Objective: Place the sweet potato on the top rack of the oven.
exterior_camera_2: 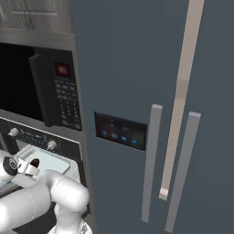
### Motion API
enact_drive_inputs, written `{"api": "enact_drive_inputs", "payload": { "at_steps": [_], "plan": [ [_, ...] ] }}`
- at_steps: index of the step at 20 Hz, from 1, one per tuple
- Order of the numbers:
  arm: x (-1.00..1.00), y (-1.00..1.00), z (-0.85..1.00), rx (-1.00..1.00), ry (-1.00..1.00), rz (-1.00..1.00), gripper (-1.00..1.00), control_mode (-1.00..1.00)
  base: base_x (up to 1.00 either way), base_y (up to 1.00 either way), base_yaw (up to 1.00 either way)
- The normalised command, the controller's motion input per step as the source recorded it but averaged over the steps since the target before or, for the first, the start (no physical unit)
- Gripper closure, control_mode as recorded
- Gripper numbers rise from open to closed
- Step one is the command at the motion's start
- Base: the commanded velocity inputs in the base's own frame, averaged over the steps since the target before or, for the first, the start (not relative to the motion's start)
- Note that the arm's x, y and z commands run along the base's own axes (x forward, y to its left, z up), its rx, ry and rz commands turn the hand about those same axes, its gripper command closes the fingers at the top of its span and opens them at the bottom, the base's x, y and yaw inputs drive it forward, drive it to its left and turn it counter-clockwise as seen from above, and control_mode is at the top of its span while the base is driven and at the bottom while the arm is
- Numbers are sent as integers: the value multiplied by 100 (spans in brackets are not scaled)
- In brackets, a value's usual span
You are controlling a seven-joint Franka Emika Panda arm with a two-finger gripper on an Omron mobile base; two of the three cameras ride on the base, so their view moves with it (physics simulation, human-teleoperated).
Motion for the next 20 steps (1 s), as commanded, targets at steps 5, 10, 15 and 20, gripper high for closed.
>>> {"api": "enact_drive_inputs", "payload": {
  "at_steps": [5,10,15,20],
  "plan": [
    [37,10,-25,0,0,-4,100,-100,0,0,0],
    [28,1,-33,0,0,-2,100,-100,0,0,0],
    [12,3,-30,3,3,0,-100,-100,0,0,0],
    [2,5,-12,1,0,0,-100,-100,0,0,0]
  ]
}}
